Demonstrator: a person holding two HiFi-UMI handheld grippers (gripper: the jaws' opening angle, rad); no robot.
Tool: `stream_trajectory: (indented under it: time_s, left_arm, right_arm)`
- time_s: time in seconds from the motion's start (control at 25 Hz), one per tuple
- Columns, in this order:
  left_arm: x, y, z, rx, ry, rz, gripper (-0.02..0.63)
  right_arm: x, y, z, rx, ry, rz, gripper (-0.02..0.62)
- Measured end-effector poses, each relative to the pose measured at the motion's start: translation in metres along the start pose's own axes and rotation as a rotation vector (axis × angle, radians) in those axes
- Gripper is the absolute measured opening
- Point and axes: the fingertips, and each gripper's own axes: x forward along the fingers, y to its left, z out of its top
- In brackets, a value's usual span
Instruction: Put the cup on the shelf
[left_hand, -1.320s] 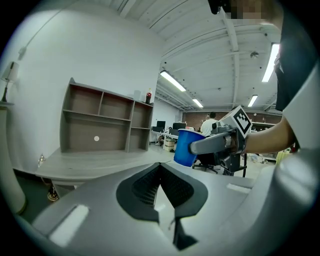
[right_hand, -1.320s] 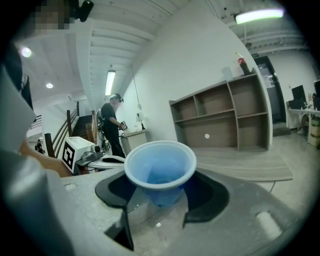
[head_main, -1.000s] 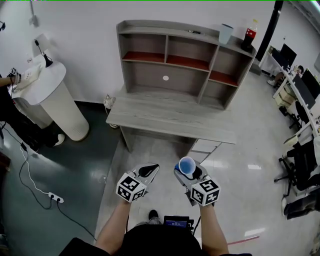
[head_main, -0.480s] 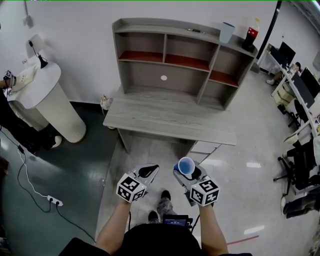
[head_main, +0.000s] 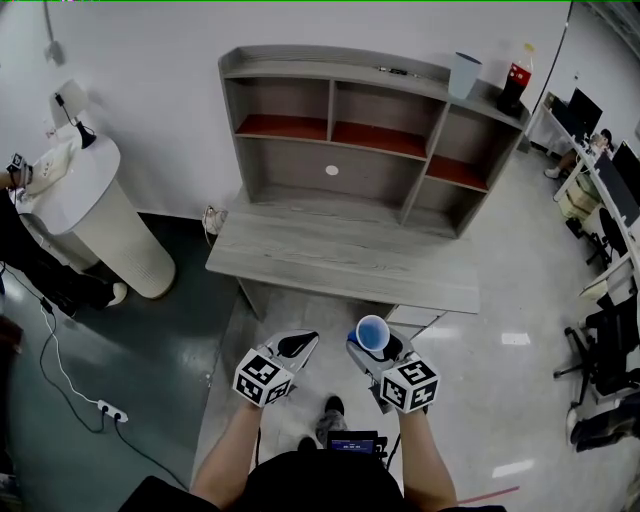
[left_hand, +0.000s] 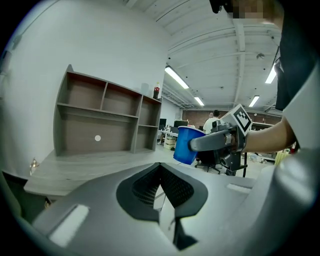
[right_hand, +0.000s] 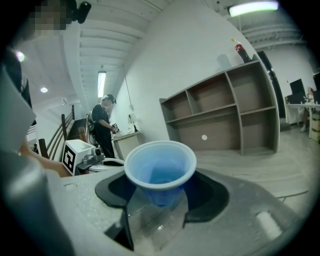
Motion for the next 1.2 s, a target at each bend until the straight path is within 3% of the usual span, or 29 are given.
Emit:
stream_trajectory:
  time_s: [0.64, 1.2]
  left_arm:
    - [0.091, 0.062, 0.041, -0.014, 0.011, 0.063, 0.000]
    - [0.108, 0.109, 0.040, -0.055, 0.010, 0.111, 0.000]
  right_arm:
    - [0.060, -0.094, 0.048, 0.007, 0.014, 0.073, 0.285]
    - [0.111, -0.117, 0.054, 0.002, 0.048, 0.121, 0.285]
